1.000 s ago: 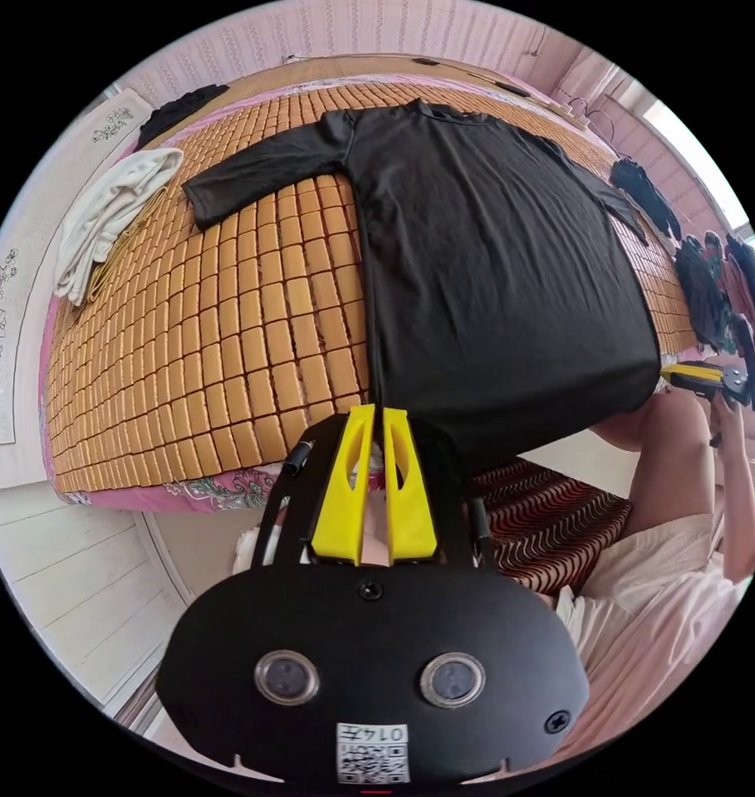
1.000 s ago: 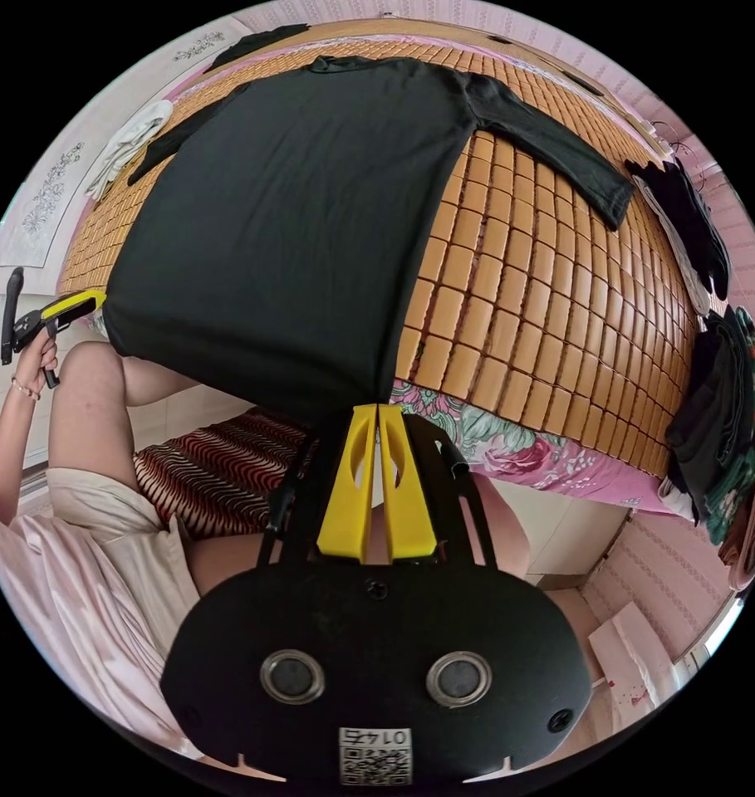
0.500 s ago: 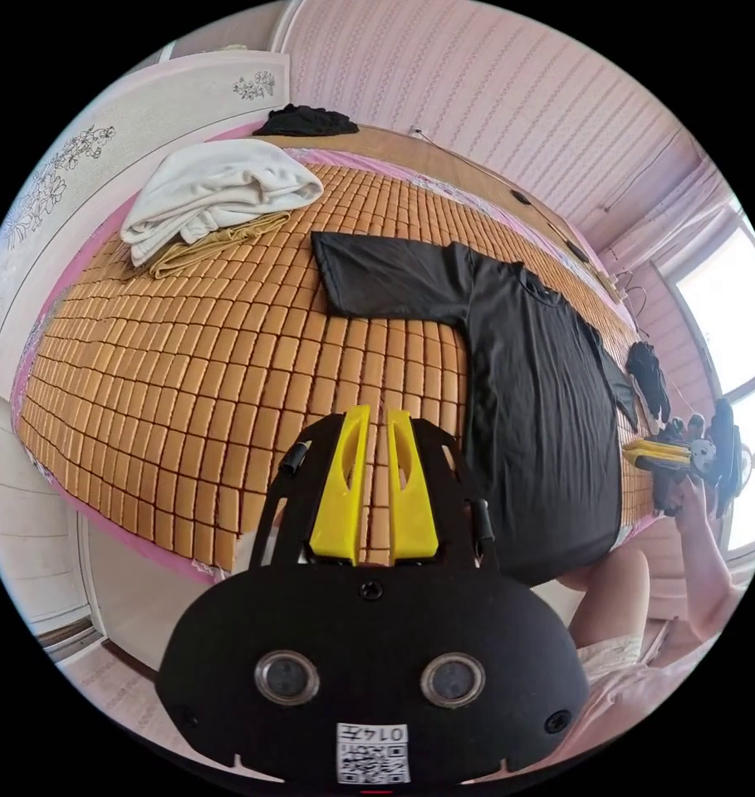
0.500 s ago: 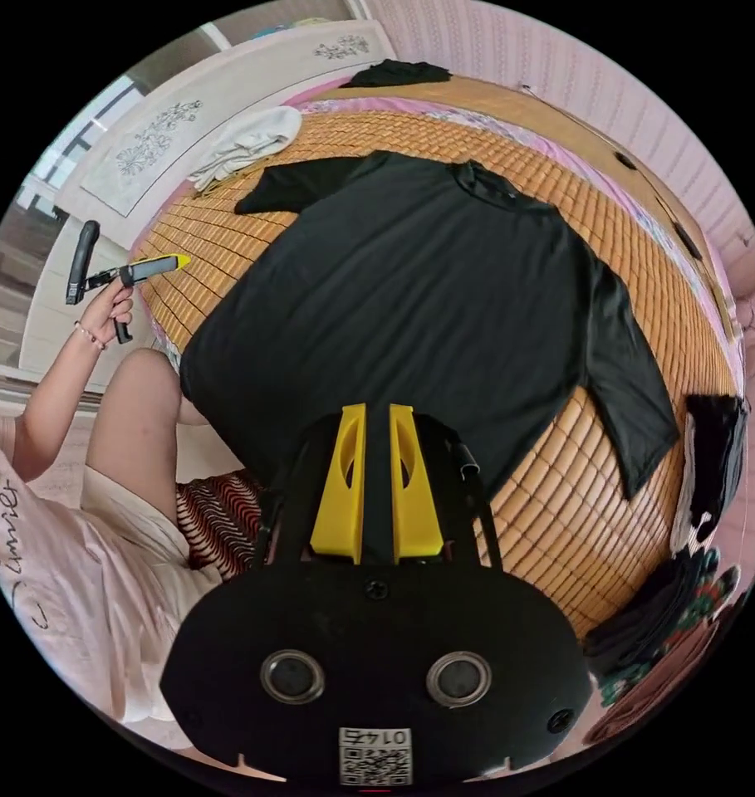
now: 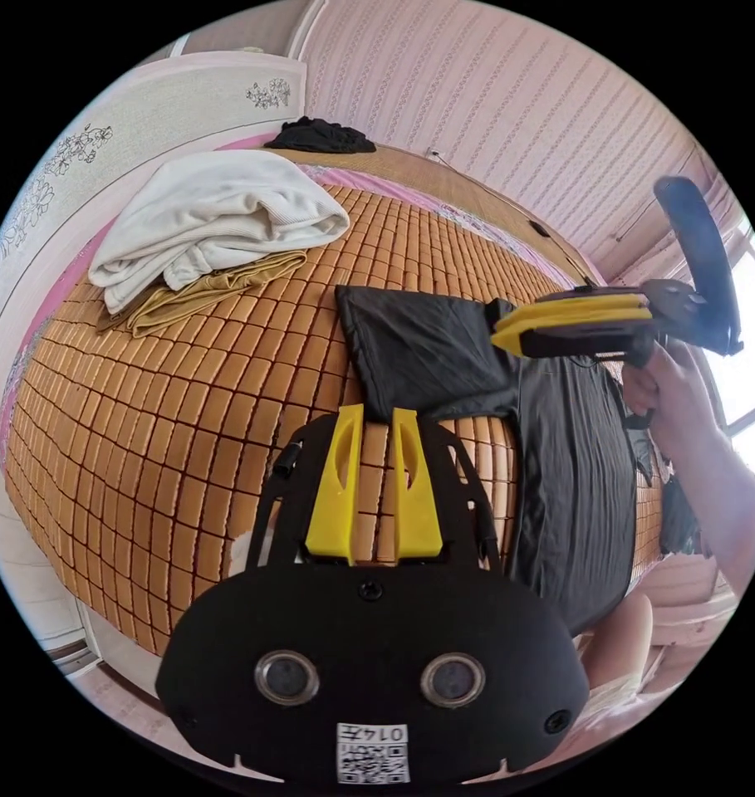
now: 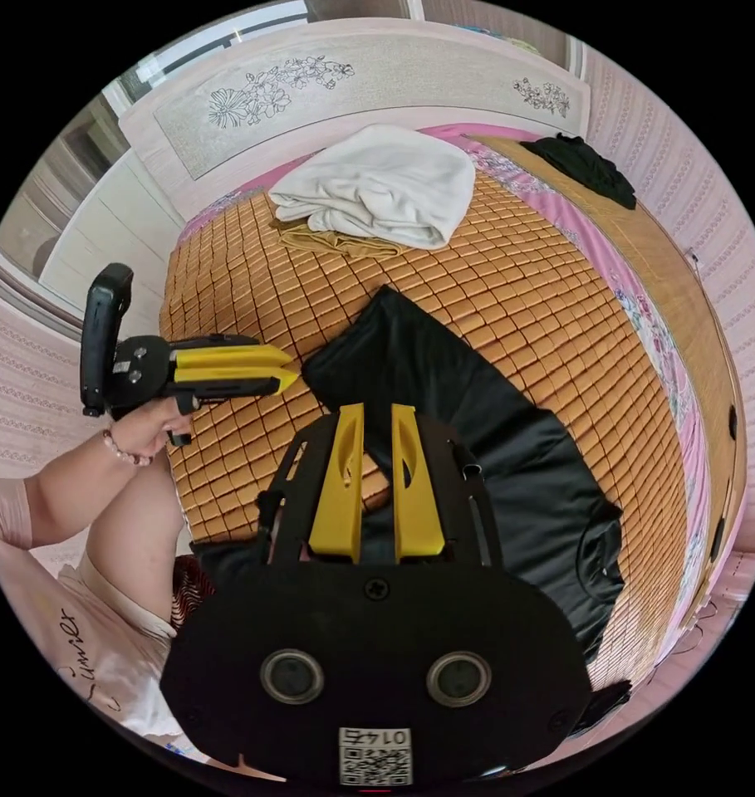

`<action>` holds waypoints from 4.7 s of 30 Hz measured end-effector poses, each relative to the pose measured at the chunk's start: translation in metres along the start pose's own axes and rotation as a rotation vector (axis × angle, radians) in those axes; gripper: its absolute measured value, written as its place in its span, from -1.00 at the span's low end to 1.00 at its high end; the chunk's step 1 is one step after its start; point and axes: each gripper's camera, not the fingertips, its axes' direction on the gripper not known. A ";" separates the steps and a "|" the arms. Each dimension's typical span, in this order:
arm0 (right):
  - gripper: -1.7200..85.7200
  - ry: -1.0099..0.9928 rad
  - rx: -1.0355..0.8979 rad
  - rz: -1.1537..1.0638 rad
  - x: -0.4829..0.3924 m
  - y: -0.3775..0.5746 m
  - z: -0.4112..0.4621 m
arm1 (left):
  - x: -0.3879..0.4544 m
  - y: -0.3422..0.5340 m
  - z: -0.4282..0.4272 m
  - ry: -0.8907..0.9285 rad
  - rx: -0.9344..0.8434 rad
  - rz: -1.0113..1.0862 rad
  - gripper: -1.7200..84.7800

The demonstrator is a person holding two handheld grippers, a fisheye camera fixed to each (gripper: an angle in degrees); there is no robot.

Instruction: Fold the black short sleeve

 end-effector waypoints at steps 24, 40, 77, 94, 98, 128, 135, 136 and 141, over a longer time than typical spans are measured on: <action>-0.93 0.134 -0.138 -0.060 -0.025 -0.119 0.087 | -0.029 0.003 0.026 0.095 0.036 -0.020 -0.98; -0.92 0.044 0.437 0.501 0.064 0.232 -0.078 | 0.182 -0.002 -0.028 0.498 0.294 0.552 -0.96; -0.89 0.101 0.089 0.656 0.099 0.403 0.127 | 0.562 -0.028 0.147 0.172 -0.315 0.730 -0.96; -0.81 0.370 0.257 1.125 0.095 0.702 0.123 | 0.805 -0.093 0.137 0.313 -0.268 0.896 -0.91; -0.80 0.351 0.277 1.091 0.107 0.716 0.143 | 0.907 -0.096 0.164 0.329 -0.310 0.974 -0.89; -0.87 0.239 0.398 1.055 0.171 0.818 0.227 | 1.278 -0.040 0.286 -0.056 -0.260 1.287 -0.87; -0.95 0.229 0.430 1.056 0.186 0.828 0.231 | 1.278 -0.030 0.280 -0.104 -0.242 1.350 -0.97; -0.95 0.227 0.434 1.055 0.188 0.829 0.231 | 1.275 -0.032 0.279 -0.100 -0.249 1.347 -0.98; -0.96 0.208 0.453 1.052 0.200 0.833 0.230 | 1.254 -0.047 0.272 -0.051 -0.269 1.289 -0.98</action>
